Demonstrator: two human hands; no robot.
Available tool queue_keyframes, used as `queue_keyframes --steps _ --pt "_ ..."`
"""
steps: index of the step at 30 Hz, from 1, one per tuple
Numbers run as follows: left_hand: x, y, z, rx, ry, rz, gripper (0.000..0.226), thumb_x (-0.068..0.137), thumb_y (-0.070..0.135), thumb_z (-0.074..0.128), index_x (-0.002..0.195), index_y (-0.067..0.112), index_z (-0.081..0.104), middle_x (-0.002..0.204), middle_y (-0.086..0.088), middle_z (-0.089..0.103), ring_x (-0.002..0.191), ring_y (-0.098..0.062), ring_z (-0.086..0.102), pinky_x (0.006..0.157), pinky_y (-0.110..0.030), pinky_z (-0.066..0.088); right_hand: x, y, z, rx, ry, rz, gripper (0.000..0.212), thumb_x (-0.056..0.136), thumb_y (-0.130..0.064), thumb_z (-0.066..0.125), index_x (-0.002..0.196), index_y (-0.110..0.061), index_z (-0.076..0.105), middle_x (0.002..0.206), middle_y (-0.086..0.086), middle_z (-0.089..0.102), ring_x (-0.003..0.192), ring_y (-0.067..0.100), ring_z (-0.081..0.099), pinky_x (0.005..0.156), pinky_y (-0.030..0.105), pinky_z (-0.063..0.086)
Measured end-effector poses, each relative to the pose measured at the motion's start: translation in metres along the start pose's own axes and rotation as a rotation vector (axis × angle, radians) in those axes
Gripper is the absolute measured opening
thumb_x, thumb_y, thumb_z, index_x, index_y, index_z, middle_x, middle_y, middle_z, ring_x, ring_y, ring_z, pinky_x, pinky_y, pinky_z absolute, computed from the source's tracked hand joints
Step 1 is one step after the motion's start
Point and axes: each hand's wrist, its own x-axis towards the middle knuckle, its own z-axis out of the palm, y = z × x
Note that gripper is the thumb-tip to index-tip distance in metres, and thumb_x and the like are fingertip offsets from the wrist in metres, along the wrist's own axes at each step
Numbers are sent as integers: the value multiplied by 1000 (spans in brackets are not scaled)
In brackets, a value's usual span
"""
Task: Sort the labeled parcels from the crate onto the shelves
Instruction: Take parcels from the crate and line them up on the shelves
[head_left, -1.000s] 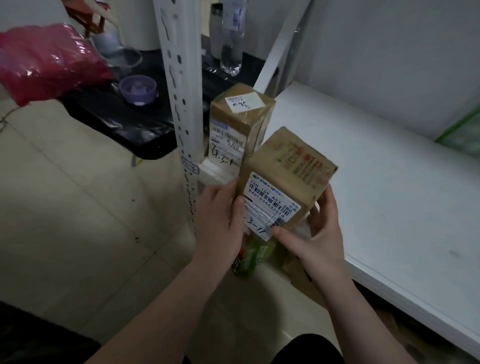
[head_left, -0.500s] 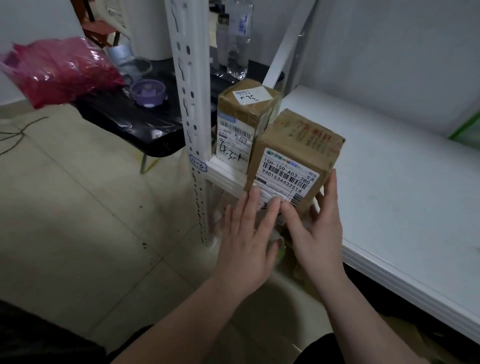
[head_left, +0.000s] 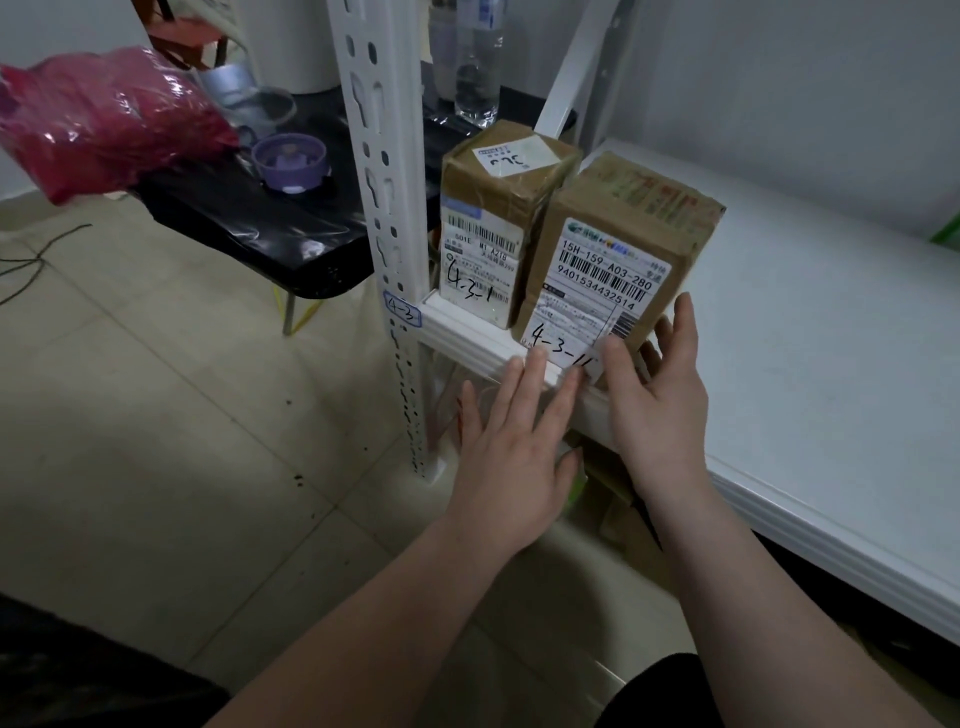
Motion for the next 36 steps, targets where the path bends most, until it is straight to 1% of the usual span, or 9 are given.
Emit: queue_keyframes --steps 2,5,11,15,18,24,27,33,36 --pt "2 0 -1 8 3 -5 75 91 40 48 152 27 7 161 -7 3 146 -26 -3 110 -61 -1 3 -1 2 -19 0 7 77 93 -38 58 156 -29 14 120 -39 40 111 -5 51 107 33 43" --pt "5 1 -3 15 7 -10 73 91 40 49 152 25 12 160 -8 8 147 -29 3 110 -62 2 7 -2 3 -60 -23 8 75 94 -42 55 156 -31 13 116 -41 41 110 -1 53 100 29 42" --pt "6 2 -3 26 13 -14 72 90 41 50 151 23 17 160 -8 12 147 -29 7 110 -63 6 11 -6 2 -119 -70 11 71 96 -44 50 156 -33 14 141 -21 49 121 13 57 96 28 40" --pt "7 0 -3 38 16 -16 72 90 41 51 151 23 18 159 -8 13 146 -29 8 110 -63 6 12 -10 2 -148 -93 16 68 97 -44 48 155 -34 15 131 -26 50 120 13 58 99 33 43" --pt "6 0 -2 39 19 -12 72 89 41 53 150 23 21 159 -8 15 146 -29 11 109 -64 8 10 -12 3 -164 -96 19 67 98 -44 48 155 -33 15 138 -19 52 121 15 58 102 38 44" --pt "4 -2 3 69 20 -5 79 85 41 55 151 24 15 160 -8 11 146 -29 9 109 -63 7 4 -10 4 -192 -66 18 72 96 -46 50 156 -30 13 119 -32 45 118 13 59 95 27 41" --pt "5 1 -10 80 -84 -32 85 84 42 56 152 25 8 161 -6 4 147 -27 3 110 -63 5 -5 -15 2 -223 -88 45 72 92 -42 52 153 -26 20 125 -22 56 114 14 61 95 33 47" --pt "16 17 -93 43 -457 -142 84 87 37 56 151 27 1 160 -2 -7 146 -28 -11 112 -60 -4 -18 -60 -35 -345 -281 283 76 95 -34 56 156 -15 15 156 7 36 136 30 44 111 41 36" --pt "15 28 -149 -20 -507 -174 70 86 34 55 146 22 23 153 -5 23 141 -28 17 111 -51 24 -27 -97 -60 -355 -304 379 68 96 -27 57 154 -14 24 154 9 39 139 28 41 109 33 33"
